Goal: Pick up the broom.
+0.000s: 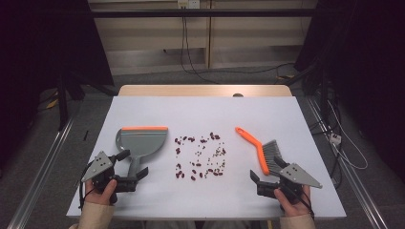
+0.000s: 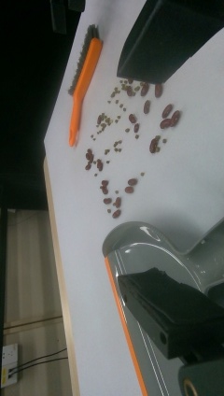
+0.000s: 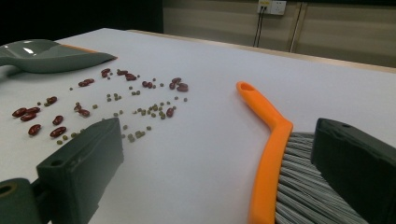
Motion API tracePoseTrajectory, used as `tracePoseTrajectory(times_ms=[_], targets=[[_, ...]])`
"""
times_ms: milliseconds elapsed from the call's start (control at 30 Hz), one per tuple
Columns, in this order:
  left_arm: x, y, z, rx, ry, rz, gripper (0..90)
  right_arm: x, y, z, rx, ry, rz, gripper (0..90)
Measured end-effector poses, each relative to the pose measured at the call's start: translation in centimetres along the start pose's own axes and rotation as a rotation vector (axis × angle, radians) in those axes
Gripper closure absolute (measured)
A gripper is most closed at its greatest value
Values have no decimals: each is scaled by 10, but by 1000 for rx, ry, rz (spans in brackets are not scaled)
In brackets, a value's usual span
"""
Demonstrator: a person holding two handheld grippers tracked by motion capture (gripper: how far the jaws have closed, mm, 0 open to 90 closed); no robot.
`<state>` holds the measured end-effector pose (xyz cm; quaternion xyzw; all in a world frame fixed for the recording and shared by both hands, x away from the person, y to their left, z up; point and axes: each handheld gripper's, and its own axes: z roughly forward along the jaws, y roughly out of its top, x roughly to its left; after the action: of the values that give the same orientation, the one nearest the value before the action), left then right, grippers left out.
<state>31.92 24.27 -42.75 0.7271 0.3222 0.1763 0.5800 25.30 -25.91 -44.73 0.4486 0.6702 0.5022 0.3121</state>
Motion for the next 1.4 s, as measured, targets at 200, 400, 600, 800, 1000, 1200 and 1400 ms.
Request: tracePoseTrajectory(times_ms=[200,400,600,800,1000,1200,1400], targets=[[2,0,-2,-1,4,5,27,0,1,1,0,2,4,23],[2,0,-1,0,3,5,27,-2,0,2,7,4,6,24],[4,0,-1,-8,7,-2,27,-6,6,6,7,-23,-16,25],[3,1,2,6,-5,15,27,-13,14,14,13,-35,-18,24],[4,1,2,-3,0,7,27,-16,23,20,24,-32,-16,25],[4,1,2,-6,-4,5,27,-18,29,29,49,-21,-1,26],[5,2,5,-6,-5,1,27,-24,38,44,84,-8,21,38]])
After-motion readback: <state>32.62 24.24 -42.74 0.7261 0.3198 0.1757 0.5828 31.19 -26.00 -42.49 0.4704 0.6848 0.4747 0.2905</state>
